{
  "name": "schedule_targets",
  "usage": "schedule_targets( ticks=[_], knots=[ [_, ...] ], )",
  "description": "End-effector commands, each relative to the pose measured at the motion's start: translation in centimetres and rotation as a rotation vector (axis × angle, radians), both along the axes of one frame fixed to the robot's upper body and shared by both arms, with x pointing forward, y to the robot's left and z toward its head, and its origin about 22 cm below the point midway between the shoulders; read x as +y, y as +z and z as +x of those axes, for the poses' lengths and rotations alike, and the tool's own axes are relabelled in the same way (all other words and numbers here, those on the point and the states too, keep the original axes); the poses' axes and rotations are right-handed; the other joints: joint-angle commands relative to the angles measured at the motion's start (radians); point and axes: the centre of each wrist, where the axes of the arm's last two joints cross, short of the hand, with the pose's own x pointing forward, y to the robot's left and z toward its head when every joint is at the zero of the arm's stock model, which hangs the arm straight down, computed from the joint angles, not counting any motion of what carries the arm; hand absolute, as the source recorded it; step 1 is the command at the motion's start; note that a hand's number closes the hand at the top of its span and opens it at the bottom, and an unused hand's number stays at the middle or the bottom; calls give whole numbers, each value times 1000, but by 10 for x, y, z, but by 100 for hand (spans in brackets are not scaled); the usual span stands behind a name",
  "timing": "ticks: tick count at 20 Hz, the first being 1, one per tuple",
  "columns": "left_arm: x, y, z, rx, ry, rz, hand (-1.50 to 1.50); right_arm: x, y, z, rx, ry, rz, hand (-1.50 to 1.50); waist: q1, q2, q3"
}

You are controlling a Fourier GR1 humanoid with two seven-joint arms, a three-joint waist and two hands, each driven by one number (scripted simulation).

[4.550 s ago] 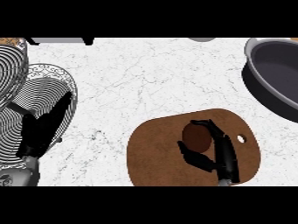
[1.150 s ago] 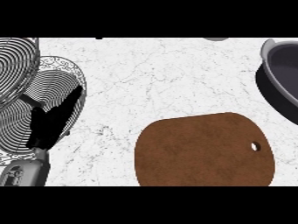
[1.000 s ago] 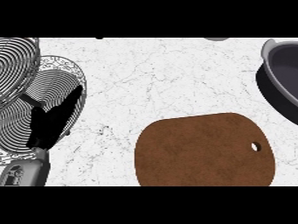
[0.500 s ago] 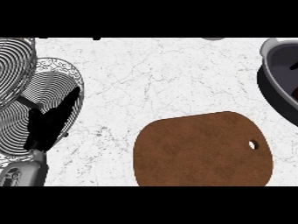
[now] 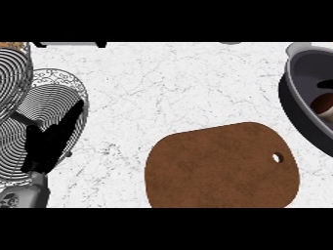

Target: Pick the cupcake from the cutting board and place it in the pot

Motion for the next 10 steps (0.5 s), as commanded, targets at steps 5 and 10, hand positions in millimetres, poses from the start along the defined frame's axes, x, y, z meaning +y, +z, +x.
schedule_targets(
  ticks=[5,10],
  knots=[
    [-31,-10,4,64,-67,-84,0,-52,36,-25,-247,-216,308,-150,-10,12,-14],
    [-39,-17,2,70,-66,-88,0,-96,55,-59,-294,-251,384,-150,-2,19,-13]
  ],
)
